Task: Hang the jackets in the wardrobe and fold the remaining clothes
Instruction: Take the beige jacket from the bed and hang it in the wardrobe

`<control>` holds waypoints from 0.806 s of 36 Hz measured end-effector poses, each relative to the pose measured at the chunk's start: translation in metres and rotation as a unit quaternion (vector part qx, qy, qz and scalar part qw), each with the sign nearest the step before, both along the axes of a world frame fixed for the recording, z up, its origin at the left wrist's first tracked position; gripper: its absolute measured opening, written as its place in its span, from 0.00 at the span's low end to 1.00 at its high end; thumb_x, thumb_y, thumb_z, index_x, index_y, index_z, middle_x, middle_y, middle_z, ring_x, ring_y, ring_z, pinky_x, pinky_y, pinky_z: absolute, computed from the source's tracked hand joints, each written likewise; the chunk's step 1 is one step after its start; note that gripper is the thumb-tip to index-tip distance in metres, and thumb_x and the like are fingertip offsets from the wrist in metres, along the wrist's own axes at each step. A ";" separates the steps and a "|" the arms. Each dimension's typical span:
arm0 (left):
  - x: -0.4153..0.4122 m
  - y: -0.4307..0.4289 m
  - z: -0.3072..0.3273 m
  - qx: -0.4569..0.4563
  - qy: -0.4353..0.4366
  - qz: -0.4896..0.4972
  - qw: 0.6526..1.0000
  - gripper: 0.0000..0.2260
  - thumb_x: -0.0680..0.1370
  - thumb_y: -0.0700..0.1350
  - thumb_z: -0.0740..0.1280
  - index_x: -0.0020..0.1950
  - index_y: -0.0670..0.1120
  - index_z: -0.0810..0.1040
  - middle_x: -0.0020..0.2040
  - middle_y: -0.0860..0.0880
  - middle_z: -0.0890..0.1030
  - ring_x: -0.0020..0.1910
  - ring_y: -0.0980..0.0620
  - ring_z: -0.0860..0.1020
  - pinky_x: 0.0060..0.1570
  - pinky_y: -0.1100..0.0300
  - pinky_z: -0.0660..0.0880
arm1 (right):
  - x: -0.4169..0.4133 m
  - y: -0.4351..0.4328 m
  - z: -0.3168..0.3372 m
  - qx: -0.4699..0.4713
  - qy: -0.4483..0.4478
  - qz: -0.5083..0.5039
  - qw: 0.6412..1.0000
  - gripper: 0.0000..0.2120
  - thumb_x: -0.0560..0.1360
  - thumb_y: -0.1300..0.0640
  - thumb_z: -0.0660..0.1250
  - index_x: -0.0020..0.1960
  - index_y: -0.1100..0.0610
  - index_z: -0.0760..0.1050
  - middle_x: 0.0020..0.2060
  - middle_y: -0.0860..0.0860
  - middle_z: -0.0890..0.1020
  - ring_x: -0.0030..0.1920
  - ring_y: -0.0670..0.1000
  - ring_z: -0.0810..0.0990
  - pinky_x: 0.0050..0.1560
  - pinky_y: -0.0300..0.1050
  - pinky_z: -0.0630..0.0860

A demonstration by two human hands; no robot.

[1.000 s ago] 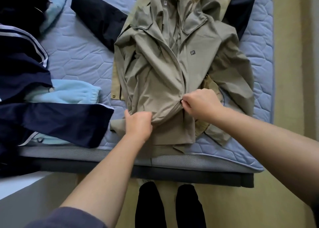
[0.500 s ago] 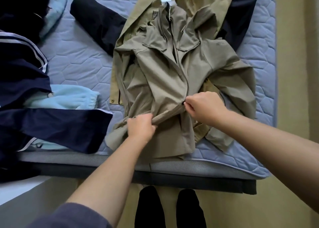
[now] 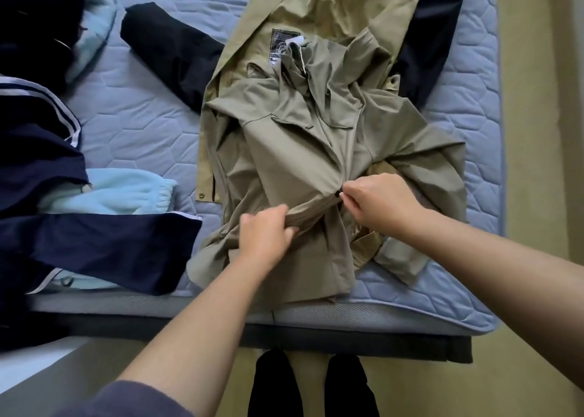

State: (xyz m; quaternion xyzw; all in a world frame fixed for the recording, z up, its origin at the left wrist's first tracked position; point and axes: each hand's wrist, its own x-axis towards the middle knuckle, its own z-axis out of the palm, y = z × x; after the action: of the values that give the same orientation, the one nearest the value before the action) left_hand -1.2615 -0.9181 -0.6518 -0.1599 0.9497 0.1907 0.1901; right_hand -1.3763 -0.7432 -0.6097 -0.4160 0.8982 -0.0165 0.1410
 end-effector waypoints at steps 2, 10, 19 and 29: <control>-0.014 0.017 0.007 0.033 0.045 -0.013 0.998 0.11 0.76 0.55 0.65 0.51 0.49 0.73 0.50 0.49 0.80 0.52 0.45 0.76 0.46 0.54 0.62 | 0.001 -0.002 0.000 -0.005 -0.011 -0.005 1.000 0.14 0.80 0.51 0.54 0.42 0.57 0.73 0.42 0.56 0.82 0.44 0.62 0.80 0.38 0.50 0.70; -0.023 0.013 0.005 -0.033 0.080 -0.058 0.995 0.11 0.80 0.54 0.61 0.43 0.49 0.75 0.43 0.47 0.83 0.47 0.44 0.79 0.42 0.56 0.55 | -0.004 0.001 0.001 -0.009 0.008 0.013 1.000 0.15 0.80 0.51 0.54 0.40 0.55 0.73 0.38 0.54 0.81 0.40 0.60 0.81 0.33 0.46 0.67; -0.002 -0.021 -0.010 -0.065 0.014 -0.043 0.997 0.14 0.80 0.56 0.58 0.49 0.49 0.79 0.44 0.46 0.83 0.48 0.44 0.79 0.47 0.55 0.64 | -0.007 -0.004 -0.010 0.004 0.029 -0.019 0.999 0.15 0.80 0.51 0.53 0.42 0.56 0.73 0.40 0.54 0.82 0.42 0.61 0.80 0.34 0.46 0.62; 0.030 -0.035 -0.025 -0.040 -0.085 0.045 0.995 0.12 0.81 0.52 0.59 0.51 0.49 0.80 0.47 0.45 0.83 0.50 0.42 0.78 0.51 0.53 0.69 | -0.004 0.006 -0.014 -0.020 0.027 -0.039 0.999 0.14 0.79 0.52 0.56 0.37 0.56 0.70 0.36 0.55 0.81 0.38 0.60 0.80 0.33 0.45 0.64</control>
State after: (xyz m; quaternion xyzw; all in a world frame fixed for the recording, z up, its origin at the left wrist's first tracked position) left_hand -1.2317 -0.9531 -0.6769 -0.2260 0.9287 0.1466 0.2549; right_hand -1.3799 -0.7373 -0.6234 -0.3833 0.9170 -0.0286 0.1072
